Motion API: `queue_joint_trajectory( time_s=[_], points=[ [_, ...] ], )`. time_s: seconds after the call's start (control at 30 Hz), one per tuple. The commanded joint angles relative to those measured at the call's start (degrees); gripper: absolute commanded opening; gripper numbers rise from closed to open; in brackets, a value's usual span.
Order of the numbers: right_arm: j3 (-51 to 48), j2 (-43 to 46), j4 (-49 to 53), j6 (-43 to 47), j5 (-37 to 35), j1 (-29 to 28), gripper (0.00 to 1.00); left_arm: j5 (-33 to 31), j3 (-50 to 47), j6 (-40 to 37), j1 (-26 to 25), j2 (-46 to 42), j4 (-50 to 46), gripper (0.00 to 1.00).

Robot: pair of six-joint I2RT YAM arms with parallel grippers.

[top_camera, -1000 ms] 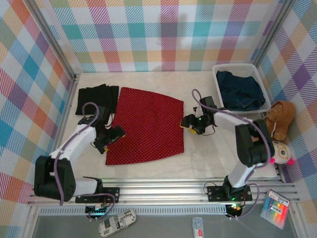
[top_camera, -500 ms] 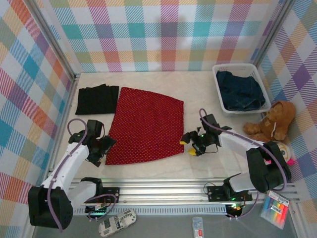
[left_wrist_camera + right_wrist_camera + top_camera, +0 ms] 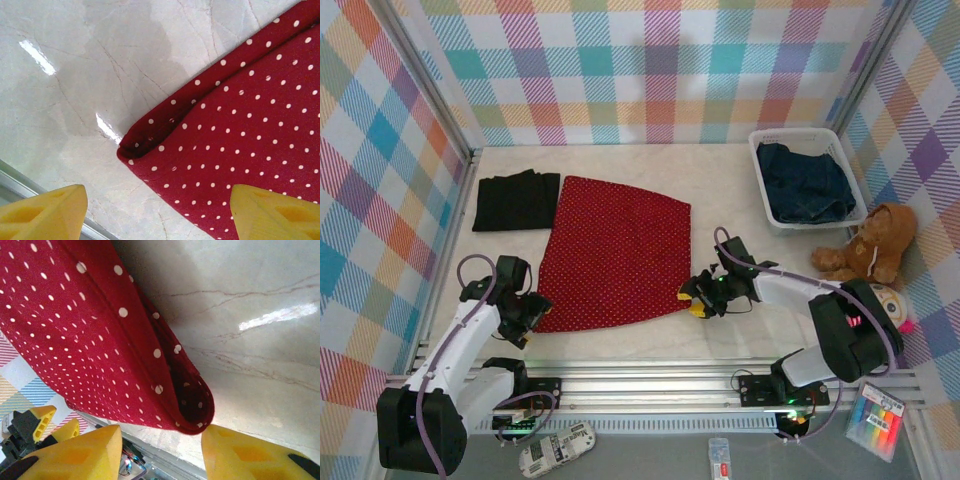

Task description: Fold and stack the skirts

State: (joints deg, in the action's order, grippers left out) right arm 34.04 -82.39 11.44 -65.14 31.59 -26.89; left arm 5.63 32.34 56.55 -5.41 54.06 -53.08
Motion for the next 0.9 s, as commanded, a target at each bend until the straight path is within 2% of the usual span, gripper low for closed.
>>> queue_joint_trajectory(
  time_s=[0.0, 0.3, 0.37, 0.6, 0.7, 0.87],
  points=[
    [-1.21, -1.36, -1.79, -1.59, 0.71, -0.6, 0.44, 0.91, -0.61, 0.01, 0.74, -0.47, -1.85, 0.76],
    [-2.21, -3.35, -3.39, -3.13, 0.5, -0.55, 0.41, 2.09, -2.35, -0.94, 0.75, -0.12, -1.09, 0.78],
    [-2.19, -3.66, -4.01, -3.06, 0.65, -0.61, 0.37, 2.35, -2.63, -0.66, 0.73, -0.14, -0.19, 0.79],
    [-2.74, -2.92, -6.14, -2.79, 0.67, -0.61, 0.09, 3.61, -3.44, -0.04, 0.75, -0.15, 2.5, 0.77],
    [-2.84, -2.51, -6.52, -2.62, 0.53, -0.61, 0.0, 3.5, -3.6, 0.05, 0.75, 0.18, 2.81, 0.76],
    [-3.17, -2.67, -7.03, -2.88, 0.73, -0.61, 0.0, 3.36, -4.59, 0.4, 0.72, 0.39, 4.42, 0.65]
  ],
)
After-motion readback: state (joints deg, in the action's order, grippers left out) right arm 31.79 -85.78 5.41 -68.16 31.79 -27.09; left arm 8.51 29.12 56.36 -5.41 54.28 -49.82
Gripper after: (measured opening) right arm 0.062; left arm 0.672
